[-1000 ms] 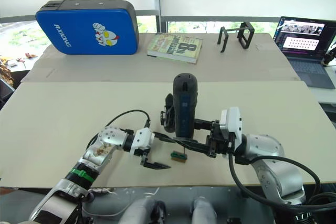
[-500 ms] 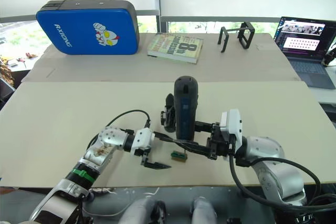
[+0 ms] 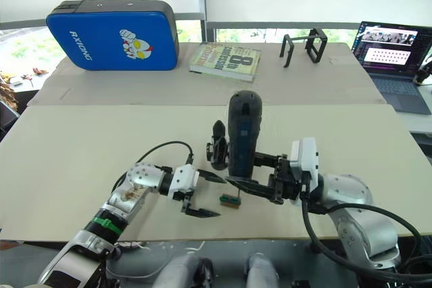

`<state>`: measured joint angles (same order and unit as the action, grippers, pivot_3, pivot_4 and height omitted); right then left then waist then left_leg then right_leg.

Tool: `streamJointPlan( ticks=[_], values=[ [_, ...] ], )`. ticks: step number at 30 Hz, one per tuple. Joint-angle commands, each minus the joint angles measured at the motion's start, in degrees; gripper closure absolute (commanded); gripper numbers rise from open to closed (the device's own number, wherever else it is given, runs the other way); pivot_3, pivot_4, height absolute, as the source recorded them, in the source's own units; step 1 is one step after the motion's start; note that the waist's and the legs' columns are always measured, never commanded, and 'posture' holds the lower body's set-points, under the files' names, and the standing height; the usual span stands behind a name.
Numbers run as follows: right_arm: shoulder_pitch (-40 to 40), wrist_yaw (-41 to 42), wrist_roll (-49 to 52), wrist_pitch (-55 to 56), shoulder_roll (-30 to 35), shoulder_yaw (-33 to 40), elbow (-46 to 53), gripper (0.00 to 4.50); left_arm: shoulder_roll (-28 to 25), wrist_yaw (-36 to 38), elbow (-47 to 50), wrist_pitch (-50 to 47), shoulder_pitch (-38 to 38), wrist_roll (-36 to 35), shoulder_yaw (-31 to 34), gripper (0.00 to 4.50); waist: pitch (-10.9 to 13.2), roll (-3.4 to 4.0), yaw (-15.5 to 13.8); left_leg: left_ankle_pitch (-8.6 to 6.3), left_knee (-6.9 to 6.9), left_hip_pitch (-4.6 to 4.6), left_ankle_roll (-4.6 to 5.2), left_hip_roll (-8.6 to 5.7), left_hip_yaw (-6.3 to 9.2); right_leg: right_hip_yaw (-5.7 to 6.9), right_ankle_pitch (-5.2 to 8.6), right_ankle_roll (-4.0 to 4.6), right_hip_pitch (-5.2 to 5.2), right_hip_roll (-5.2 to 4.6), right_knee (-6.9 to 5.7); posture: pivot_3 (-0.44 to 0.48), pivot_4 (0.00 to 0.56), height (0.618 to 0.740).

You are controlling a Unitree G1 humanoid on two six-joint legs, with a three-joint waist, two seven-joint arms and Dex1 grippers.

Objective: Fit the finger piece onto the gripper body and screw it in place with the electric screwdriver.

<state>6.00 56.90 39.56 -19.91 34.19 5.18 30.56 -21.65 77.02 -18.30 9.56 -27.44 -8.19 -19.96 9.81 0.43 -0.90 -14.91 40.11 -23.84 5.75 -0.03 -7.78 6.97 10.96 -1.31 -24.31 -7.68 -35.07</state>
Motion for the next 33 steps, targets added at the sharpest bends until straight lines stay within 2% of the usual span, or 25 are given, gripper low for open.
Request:
streamJointPlan(
  ticks=[1,33],
  values=[
    [1.0,-0.4,1.4,1.7,-0.3,1.3,2.1,2.56,0.4,0.5,1.2,-0.3,-0.3,-0.9,-0.2,0.00,0.0,0.00,0.0,0.00,0.00,0.00,0.00,0.00,0.00,0.00,0.00,0.00,0.00,0.00,0.00,0.000,0.150,0.740],
    [0.4,-1.3,0.5,1.2,0.2,0.3,2.2,2.56,0.8,0.8,1.9,-1.4,-0.4,-0.2,-0.8,0.00,0.0,0.00,0.0,0.00,0.00,0.00,0.01,0.00,0.00,0.00,0.00,0.00,0.00,0.01,0.00,0.000,0.150,0.740]
  ],
)
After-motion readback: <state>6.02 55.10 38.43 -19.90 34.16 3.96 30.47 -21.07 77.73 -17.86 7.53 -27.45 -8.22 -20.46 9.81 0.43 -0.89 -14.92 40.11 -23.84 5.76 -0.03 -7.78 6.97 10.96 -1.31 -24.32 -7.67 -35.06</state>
